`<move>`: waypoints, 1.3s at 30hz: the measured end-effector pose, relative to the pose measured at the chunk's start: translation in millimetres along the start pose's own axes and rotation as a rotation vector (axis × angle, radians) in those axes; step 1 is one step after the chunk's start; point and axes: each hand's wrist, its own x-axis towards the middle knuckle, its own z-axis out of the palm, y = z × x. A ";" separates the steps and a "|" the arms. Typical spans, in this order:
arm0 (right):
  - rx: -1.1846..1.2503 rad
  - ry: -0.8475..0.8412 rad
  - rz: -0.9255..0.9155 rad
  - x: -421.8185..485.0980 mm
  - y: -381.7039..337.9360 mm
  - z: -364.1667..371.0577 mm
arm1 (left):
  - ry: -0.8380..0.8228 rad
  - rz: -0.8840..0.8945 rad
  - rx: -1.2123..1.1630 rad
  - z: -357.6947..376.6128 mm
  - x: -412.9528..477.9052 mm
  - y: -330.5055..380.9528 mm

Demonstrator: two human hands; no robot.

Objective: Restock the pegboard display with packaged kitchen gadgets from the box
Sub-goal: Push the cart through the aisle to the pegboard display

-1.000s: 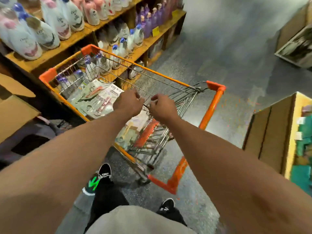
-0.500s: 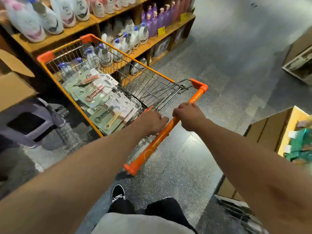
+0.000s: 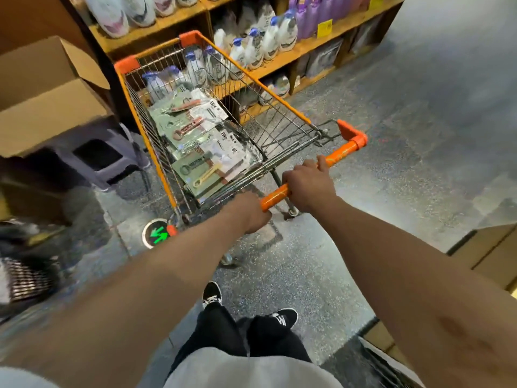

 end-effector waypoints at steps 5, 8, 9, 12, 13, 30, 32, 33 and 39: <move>-0.003 0.015 0.032 -28.4 36.1 12.3 | -0.013 0.029 0.021 27.6 -10.1 40.4; -0.005 0.027 0.065 -45.1 63.4 20.0 | 0.005 0.064 -0.010 46.9 -12.8 68.4; -0.008 0.036 0.071 -48.5 68.6 21.2 | 0.007 0.066 -0.017 50.4 -12.9 73.7; -0.006 0.045 0.111 -69.7 92.5 31.1 | 0.002 0.112 0.010 67.6 -15.1 97.1; -0.007 0.042 0.119 -75.1 96.5 33.8 | -0.010 0.121 0.007 71.8 -15.5 100.9; 0.087 -0.030 0.428 -170.2 211.7 72.6 | -0.138 0.458 0.319 121.1 4.4 221.1; 0.109 -0.032 0.448 -176.0 224.7 75.0 | -0.119 0.505 0.383 122.4 9.9 232.6; 0.110 -0.033 0.456 -178.9 230.7 75.7 | -0.110 0.533 0.410 122.6 12.1 237.6; 0.098 -0.065 0.501 -187.7 274.8 80.2 | -0.022 0.697 0.646 112.3 30.9 267.6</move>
